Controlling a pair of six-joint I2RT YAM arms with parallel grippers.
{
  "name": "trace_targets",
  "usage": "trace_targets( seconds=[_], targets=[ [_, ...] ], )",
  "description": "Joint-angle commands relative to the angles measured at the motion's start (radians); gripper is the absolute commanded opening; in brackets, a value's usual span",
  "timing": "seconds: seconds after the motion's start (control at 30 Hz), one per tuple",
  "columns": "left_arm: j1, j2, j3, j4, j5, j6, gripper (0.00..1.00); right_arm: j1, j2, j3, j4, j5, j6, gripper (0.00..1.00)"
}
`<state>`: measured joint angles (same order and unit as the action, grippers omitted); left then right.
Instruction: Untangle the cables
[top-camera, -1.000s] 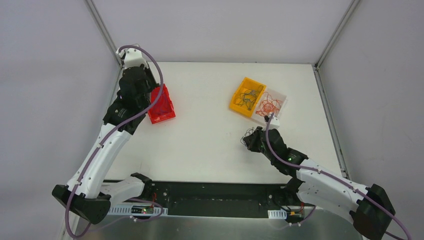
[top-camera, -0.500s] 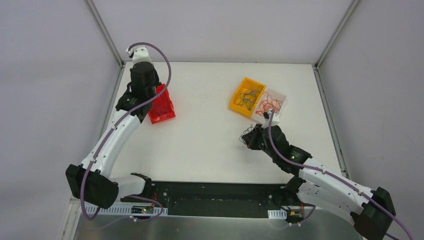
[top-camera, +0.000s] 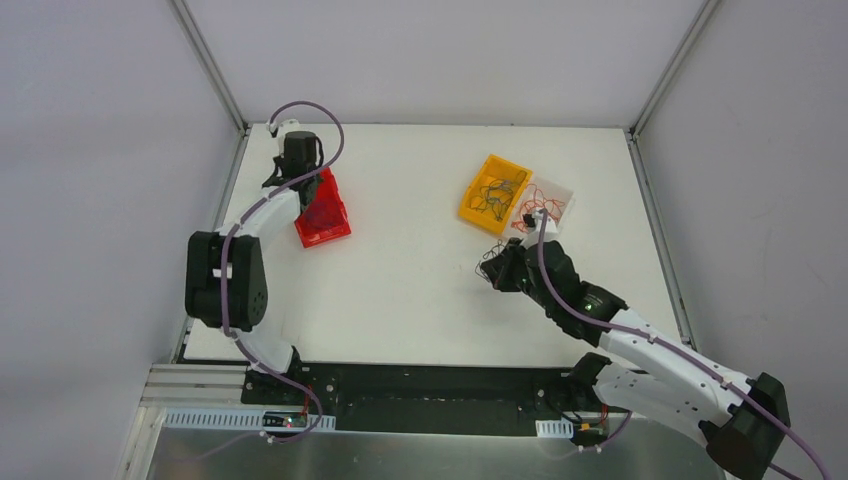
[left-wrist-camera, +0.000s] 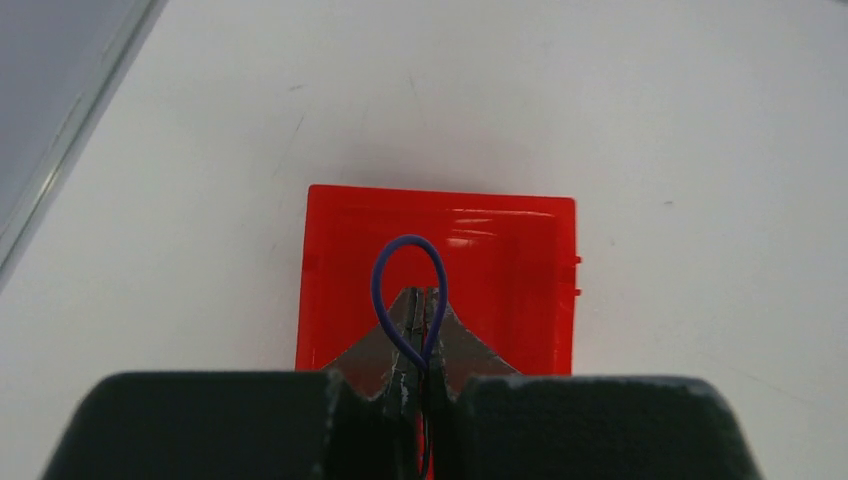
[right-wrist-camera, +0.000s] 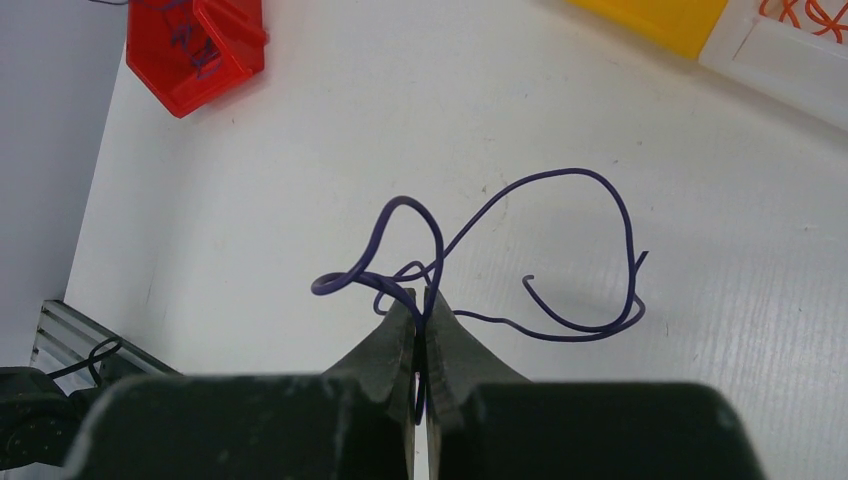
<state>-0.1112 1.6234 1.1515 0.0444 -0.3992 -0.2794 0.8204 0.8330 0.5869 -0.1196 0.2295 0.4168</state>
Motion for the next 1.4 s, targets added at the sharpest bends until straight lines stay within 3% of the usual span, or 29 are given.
trace_targets(
  seconds=[0.0, 0.2, 0.37, 0.57, 0.67, 0.87, 1.03, 1.23, 1.37],
  targets=[
    [0.009, 0.077, 0.052, 0.006, -0.056, -0.05, 0.0, -0.002, 0.012, 0.06, -0.003, -0.016, -0.02, 0.0],
    [0.011, 0.118, 0.088, -0.027, -0.011, -0.048, 0.0, -0.002, 0.052, 0.086, -0.001, -0.02, -0.024, 0.0],
    [0.011, 0.065, 0.099, -0.037, 0.047, -0.037, 0.45, -0.002, 0.095, 0.117, -0.001, -0.038, -0.029, 0.0],
    [0.011, -0.066, 0.115, -0.148, 0.142, -0.096, 0.84, -0.002, 0.152, 0.158, -0.009, -0.093, -0.03, 0.0],
    [0.007, -0.167, 0.083, -0.199, 0.252, -0.176, 0.98, -0.003, 0.237, 0.217, -0.012, -0.201, -0.039, 0.0],
    [0.005, -0.435, -0.077, -0.297, 0.346, -0.29, 0.99, 0.001, 0.456, 0.362, 0.066, -0.409, -0.006, 0.0],
    [0.007, -0.687, -0.153, -0.449, 0.245, -0.301, 0.99, 0.05, 0.671, 0.58, 0.108, -0.459, -0.003, 0.0],
    [0.007, -0.87, -0.103, -0.662, 0.228, -0.164, 0.99, 0.112, 0.881, 0.874, 0.054, -0.43, -0.048, 0.0],
    [0.007, -0.97, -0.119, -0.719, 0.129, -0.081, 0.99, 0.159, 1.008, 1.025, 0.048, -0.317, -0.072, 0.0]
  ],
)
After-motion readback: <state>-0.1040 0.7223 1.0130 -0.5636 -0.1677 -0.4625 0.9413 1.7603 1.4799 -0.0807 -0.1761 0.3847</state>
